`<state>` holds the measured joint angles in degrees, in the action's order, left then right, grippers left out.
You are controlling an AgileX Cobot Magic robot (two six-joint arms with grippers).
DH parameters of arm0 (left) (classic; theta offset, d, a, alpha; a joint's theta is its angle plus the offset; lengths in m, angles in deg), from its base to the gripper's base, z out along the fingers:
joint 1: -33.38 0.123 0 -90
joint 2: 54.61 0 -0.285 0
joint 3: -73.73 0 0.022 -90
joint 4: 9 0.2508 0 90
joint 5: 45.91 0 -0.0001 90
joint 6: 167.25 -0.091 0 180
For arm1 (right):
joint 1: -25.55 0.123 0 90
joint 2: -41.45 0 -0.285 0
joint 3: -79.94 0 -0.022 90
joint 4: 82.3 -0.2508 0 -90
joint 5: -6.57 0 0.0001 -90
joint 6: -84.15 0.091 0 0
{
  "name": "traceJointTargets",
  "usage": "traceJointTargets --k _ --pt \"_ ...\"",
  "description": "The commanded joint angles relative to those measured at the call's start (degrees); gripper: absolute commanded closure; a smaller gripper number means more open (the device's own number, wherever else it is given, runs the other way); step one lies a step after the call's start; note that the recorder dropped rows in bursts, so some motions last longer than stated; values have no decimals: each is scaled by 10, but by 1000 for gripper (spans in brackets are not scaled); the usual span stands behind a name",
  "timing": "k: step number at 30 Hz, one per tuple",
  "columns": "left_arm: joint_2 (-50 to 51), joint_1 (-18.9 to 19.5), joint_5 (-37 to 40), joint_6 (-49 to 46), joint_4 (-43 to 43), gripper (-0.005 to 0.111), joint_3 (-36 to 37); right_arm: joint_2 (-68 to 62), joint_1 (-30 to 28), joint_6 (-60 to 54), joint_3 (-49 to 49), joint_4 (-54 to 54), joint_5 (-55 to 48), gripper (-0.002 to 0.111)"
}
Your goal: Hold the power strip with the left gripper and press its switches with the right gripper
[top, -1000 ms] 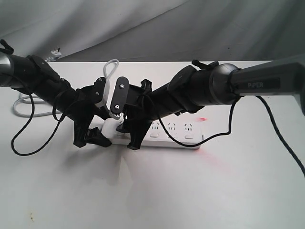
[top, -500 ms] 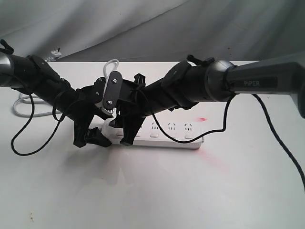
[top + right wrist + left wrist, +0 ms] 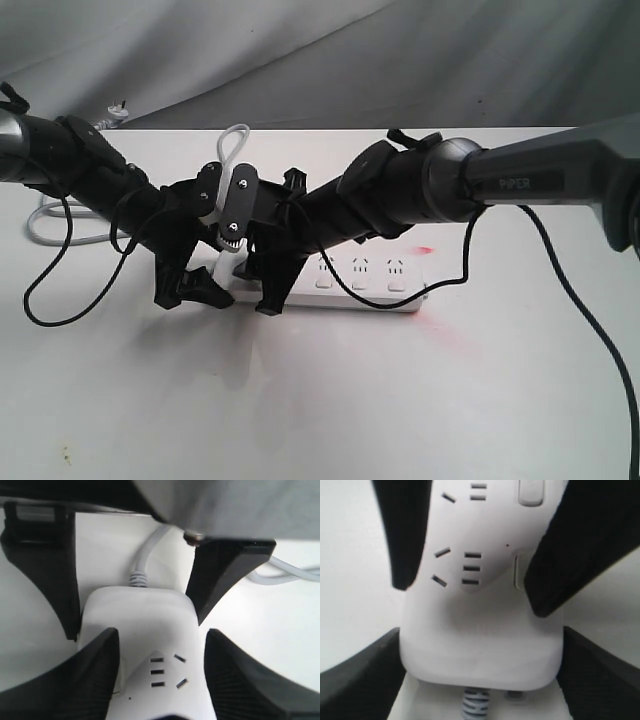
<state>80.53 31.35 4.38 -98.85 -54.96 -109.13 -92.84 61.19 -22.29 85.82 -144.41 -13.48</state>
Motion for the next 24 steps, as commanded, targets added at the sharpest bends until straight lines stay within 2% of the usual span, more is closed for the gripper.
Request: traceJointTargets --k 1,24 --pt "2 -3 9 1 -6 52 -2 2 -11 9 0 7 -10 60" --pt "2 -3 9 2 -6 52 -2 2 -11 19 -6 26 -17 60"
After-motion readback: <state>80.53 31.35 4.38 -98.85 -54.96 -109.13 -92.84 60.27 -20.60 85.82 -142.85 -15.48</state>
